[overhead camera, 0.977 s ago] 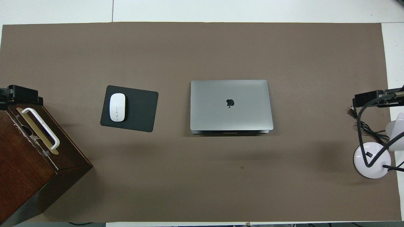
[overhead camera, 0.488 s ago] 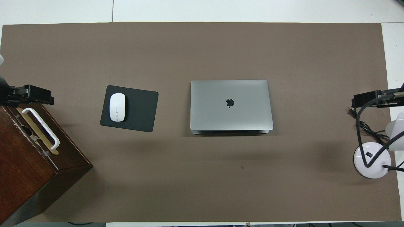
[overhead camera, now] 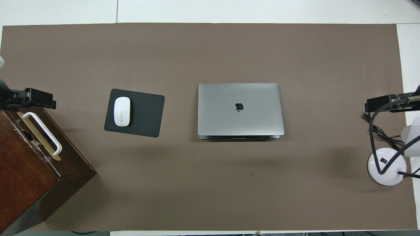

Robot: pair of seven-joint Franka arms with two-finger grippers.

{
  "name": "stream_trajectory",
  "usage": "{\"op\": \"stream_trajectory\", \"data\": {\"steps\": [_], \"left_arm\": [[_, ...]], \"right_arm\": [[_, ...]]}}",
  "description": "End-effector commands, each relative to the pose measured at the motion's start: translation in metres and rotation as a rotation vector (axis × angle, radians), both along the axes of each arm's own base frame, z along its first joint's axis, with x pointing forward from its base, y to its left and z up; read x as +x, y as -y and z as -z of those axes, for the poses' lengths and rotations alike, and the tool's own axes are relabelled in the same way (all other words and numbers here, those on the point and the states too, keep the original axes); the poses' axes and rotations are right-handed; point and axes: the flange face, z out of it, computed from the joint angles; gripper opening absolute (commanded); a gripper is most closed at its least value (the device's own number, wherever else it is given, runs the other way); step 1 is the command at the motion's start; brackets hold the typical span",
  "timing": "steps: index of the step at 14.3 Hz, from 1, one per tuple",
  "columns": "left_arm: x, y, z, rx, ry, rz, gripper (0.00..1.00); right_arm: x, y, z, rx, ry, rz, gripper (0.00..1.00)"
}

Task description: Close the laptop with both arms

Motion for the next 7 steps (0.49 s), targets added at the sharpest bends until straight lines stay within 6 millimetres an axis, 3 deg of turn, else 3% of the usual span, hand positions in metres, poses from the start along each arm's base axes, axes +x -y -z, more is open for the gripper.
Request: {"op": "stream_trajectory", "data": {"steps": [1, 7], "left_arm": [[0.002, -0.0041, -0.0056, 0.023, 0.018, -0.006, 1.0], [0.0018, -0.0025, -0.0055, 0.023, 0.017, -0.002, 1.0]], "right_arm": [[-0.0069, -0.0001, 0.0004, -0.015, 0.001, 0.014, 1.0], [-0.0068, -0.0049, 0.0009, -0.014, 0.003, 0.008, 1.0]]}}
